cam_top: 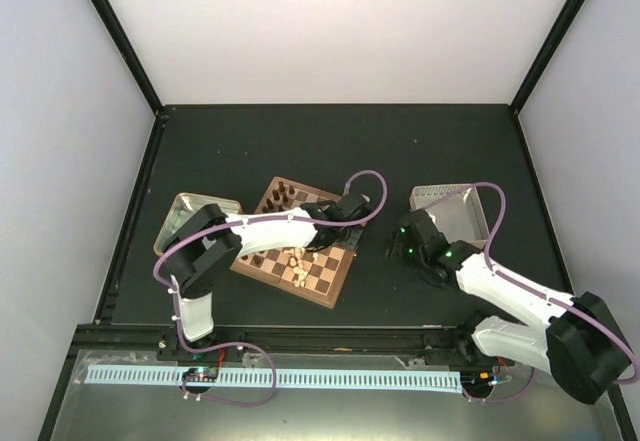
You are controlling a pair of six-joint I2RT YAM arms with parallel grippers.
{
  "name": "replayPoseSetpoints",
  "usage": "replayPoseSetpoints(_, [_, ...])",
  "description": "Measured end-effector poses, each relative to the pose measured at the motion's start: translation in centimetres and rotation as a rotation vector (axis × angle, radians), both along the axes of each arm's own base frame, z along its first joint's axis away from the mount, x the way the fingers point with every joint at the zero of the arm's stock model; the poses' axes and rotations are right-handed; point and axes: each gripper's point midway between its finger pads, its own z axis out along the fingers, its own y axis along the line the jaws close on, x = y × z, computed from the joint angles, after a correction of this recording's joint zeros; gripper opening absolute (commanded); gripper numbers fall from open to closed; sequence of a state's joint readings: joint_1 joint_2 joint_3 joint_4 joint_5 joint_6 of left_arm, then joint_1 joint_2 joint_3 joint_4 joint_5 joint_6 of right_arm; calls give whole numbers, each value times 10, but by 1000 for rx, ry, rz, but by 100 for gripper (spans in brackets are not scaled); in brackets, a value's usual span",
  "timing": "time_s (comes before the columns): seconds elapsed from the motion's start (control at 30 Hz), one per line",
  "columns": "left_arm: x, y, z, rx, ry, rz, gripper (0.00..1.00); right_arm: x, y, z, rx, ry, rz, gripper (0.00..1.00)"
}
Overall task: Set up the chess pieces on the board
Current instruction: Place the chess piece on the chessboard.
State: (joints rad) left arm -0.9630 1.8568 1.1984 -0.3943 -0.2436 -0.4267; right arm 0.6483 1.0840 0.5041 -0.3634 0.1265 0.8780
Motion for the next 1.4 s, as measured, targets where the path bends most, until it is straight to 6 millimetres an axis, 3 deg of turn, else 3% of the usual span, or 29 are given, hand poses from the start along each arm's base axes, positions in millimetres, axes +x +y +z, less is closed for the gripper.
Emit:
replayPoseSetpoints(0.77, [21, -2, 0, 8, -24, -15, 6, 7, 12, -9, 4, 41, 16, 59])
replayPoseSetpoints(1.1, [21, -3, 0, 5, -20, -27, 24, 7, 14, -10, 8, 46, 21, 60])
replayPoseSetpoints(1.4, [23, -8, 21, -34, -44, -32, 27, 8, 15, -7, 9, 37, 32, 60])
